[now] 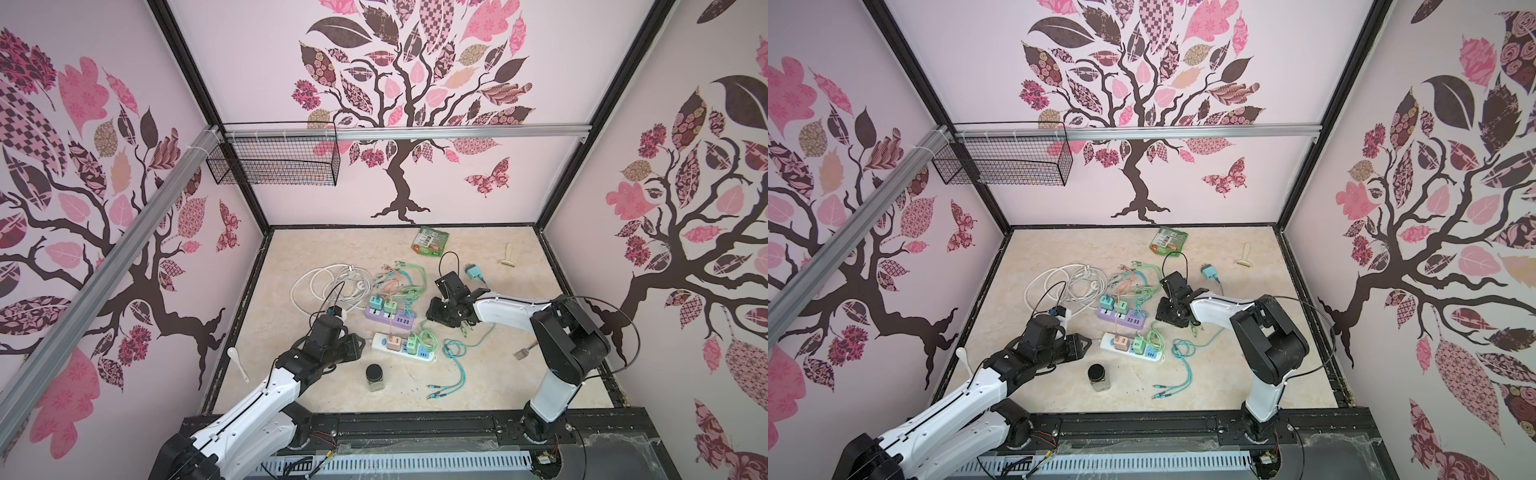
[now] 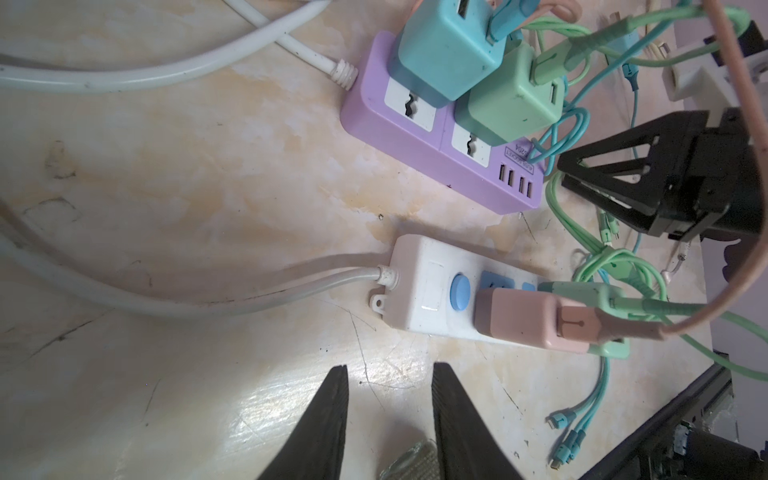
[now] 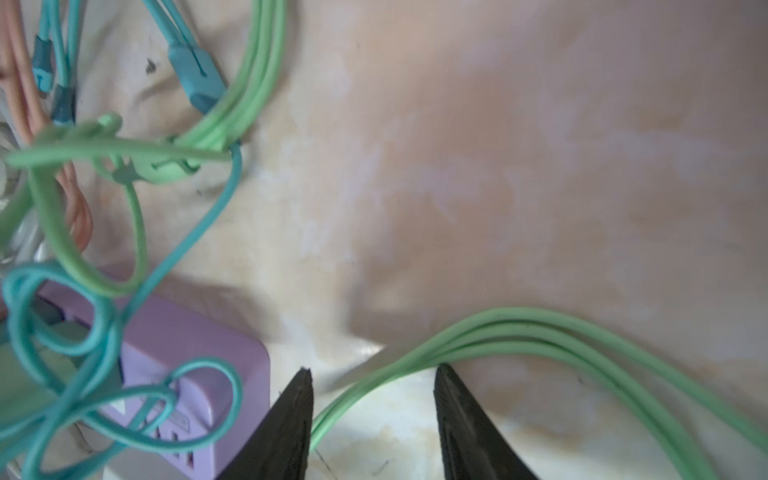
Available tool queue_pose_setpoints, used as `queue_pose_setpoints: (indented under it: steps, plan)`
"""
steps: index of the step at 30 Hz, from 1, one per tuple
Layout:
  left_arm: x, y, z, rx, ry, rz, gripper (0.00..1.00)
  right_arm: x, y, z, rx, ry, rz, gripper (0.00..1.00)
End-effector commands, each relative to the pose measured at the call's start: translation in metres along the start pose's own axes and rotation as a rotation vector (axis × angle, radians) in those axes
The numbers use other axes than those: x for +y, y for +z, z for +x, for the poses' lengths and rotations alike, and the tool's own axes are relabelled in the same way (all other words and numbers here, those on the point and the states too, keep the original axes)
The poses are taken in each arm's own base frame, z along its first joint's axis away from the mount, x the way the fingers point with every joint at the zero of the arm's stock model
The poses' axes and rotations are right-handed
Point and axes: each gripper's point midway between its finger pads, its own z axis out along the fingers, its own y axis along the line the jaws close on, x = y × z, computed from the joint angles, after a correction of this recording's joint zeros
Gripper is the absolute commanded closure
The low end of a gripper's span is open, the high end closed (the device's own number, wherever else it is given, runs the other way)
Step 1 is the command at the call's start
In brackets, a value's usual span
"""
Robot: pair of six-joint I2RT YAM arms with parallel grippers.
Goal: Insert the plug
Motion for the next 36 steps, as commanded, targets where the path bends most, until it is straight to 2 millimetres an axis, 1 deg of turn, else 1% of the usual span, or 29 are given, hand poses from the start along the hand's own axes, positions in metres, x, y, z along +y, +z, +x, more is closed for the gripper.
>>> queue_pose_setpoints:
  steps: [1, 3, 5, 8, 11, 14, 17, 20, 23, 25, 29, 31, 34, 36]
  plan:
    - [-0.008, -0.011, -0.017, -0.051, 0.014, 0.009, 0.63, -0.012, 0.013, -0.022, 0.001, -0.009, 0.03, 0.51]
    - [-0.008, -0.013, -0.017, -0.059, 0.011, 0.011, 0.62, -0.007, 0.01, -0.041, -0.033, -0.051, 0.042, 0.51]
    - [-0.008, -0.014, -0.016, -0.062, 0.01, 0.011, 0.62, 0.001, 0.004, -0.06, -0.072, -0.113, 0.068, 0.51]
    - [-0.007, -0.014, -0.016, -0.062, 0.005, 0.01, 0.62, 0.016, -0.013, -0.08, -0.122, -0.194, 0.069, 0.51]
    - [-0.007, -0.015, -0.016, -0.061, 0.006, 0.01, 0.62, 0.027, -0.034, -0.086, -0.143, -0.25, 0.048, 0.49]
    - [-0.007, -0.014, -0.016, -0.064, 0.006, 0.009, 0.62, 0.036, -0.061, -0.08, -0.144, -0.28, -0.004, 0.45]
    - [-0.006, -0.012, -0.016, -0.064, 0.006, 0.006, 0.61, 0.042, -0.09, -0.062, -0.127, -0.281, -0.066, 0.44]
    - [-0.006, -0.009, -0.018, -0.06, 0.01, 0.004, 0.61, 0.05, -0.122, -0.038, -0.144, -0.319, -0.122, 0.45]
    - [-0.009, -0.005, -0.02, -0.052, 0.011, 0.006, 0.61, 0.059, -0.15, -0.006, -0.139, -0.371, -0.178, 0.49]
    - [-0.01, -0.002, -0.023, -0.05, 0.013, 0.007, 0.61, 0.063, -0.164, 0.02, -0.124, -0.399, -0.214, 0.51]
    - [-0.013, 0.005, -0.026, -0.047, 0.01, 0.014, 0.61, 0.063, -0.173, 0.065, -0.077, -0.408, -0.231, 0.5]
    - [-0.014, 0.008, -0.028, -0.045, 0.01, 0.017, 0.62, 0.065, -0.173, 0.083, -0.067, -0.426, -0.219, 0.49]
    - [-0.016, 0.014, -0.03, -0.039, 0.01, 0.02, 0.62, 0.071, -0.163, 0.106, -0.034, -0.441, -0.198, 0.45]
    - [-0.018, 0.017, -0.032, -0.035, 0.013, 0.022, 0.62, 0.075, -0.155, 0.117, -0.023, -0.452, -0.173, 0.45]
